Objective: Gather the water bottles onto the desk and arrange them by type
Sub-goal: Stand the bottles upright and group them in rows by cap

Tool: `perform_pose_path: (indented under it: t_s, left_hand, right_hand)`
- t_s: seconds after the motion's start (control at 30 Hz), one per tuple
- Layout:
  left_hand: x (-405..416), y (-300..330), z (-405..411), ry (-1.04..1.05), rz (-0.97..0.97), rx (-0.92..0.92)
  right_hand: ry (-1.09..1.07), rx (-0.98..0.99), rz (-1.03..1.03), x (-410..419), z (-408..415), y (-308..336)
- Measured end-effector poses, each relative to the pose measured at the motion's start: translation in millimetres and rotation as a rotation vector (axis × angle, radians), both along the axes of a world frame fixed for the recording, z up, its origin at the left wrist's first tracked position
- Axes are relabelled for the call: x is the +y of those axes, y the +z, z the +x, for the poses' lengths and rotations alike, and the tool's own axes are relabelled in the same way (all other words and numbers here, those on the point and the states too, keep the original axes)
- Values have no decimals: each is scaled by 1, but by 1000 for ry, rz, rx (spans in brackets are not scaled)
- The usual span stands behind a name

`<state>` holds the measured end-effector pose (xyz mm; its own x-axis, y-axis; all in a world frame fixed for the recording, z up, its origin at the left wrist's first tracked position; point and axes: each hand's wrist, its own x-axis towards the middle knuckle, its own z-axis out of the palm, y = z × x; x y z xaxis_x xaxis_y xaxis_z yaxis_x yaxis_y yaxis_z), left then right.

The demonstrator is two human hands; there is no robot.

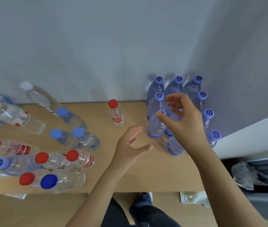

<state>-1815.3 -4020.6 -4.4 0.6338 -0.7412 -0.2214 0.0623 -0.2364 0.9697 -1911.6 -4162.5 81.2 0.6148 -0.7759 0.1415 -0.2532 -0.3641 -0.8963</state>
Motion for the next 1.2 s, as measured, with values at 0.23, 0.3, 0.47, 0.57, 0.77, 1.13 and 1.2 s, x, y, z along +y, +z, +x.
perform_pose_path:
  t_s: [0.23, 0.3, 0.47, 0.57, 0.77, 1.13, 1.2]
  left_hand:
    - [78, 66, 73, 331, -140, -28]
    - [104, 75, 95, 411, -126, -56]
    - [173, 86, 148, 570, -119, -60]
    - [212, 87, 177, 636, -105, -75]
    - [277, 89, 229, 722, -87, -81]
    - [359, 88, 310, 829, -111, -58]
    - [370, 89, 327, 837, -115, -63]
  right_hand:
    - [232, -94, 118, 55, 94, 17]
    - [299, -96, 130, 73, 121, 19]
    - [422, -96, 145, 124, 186, 23]
    - [483, -87, 155, 156, 223, 24]
    - [572, -28, 156, 217, 294, 19]
    - [717, 20, 173, 322, 416, 15]
    - [712, 22, 185, 338, 438, 10]
